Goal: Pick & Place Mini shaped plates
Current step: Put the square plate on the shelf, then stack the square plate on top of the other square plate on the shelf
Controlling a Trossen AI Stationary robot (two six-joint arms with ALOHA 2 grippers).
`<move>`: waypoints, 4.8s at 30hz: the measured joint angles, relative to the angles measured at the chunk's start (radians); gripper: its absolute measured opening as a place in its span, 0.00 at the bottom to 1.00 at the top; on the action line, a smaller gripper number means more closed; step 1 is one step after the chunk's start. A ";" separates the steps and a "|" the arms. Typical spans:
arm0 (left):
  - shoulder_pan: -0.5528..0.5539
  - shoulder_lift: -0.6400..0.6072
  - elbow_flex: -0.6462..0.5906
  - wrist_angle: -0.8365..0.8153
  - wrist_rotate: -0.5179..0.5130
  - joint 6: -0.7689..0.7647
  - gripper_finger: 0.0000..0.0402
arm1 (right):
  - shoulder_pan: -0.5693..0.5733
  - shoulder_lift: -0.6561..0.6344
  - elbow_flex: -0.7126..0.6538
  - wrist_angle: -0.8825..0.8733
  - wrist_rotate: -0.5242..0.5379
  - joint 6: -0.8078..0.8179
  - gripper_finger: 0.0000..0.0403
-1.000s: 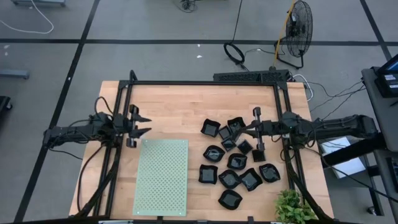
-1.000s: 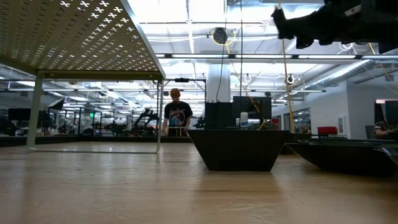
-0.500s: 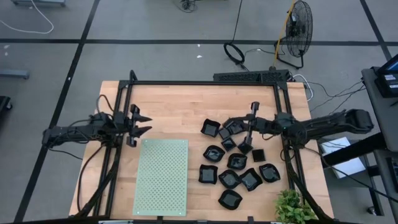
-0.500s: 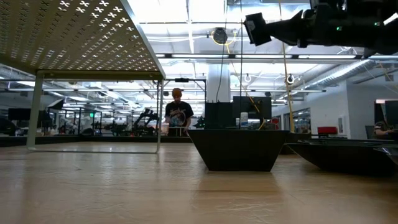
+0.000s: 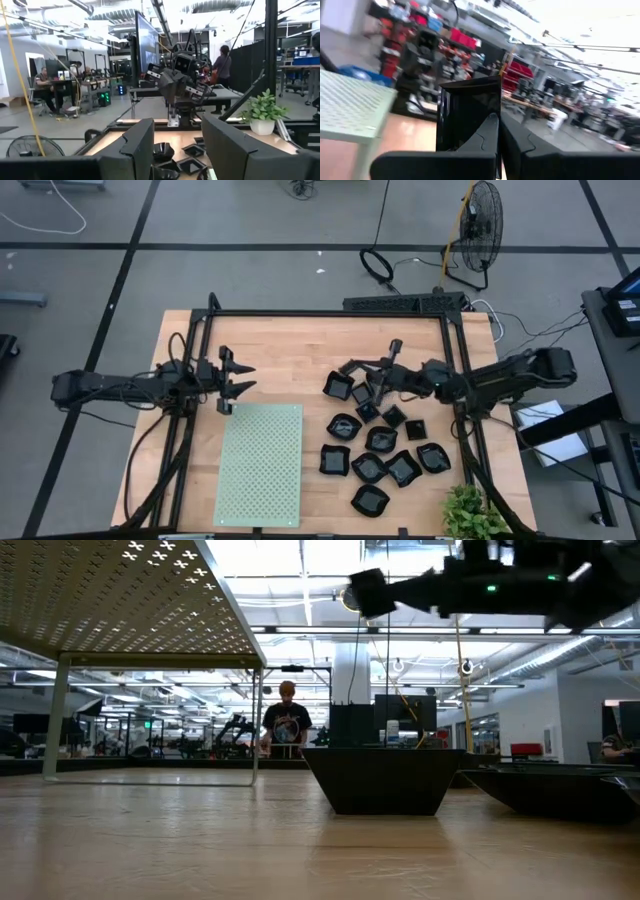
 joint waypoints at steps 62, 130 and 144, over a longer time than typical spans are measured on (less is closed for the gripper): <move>-0.049 0.956 0.584 0.259 -0.381 0.146 0.03 | 0.002 0.233 0.252 0.012 0.112 -0.130 0.08; -0.852 0.501 0.584 -0.932 0.045 -0.628 0.04 | 0.112 0.227 0.251 0.002 0.379 -0.157 0.49; -0.840 0.496 0.583 -0.924 -0.073 -0.463 0.22 | 0.112 0.227 0.251 0.001 0.378 -0.158 0.48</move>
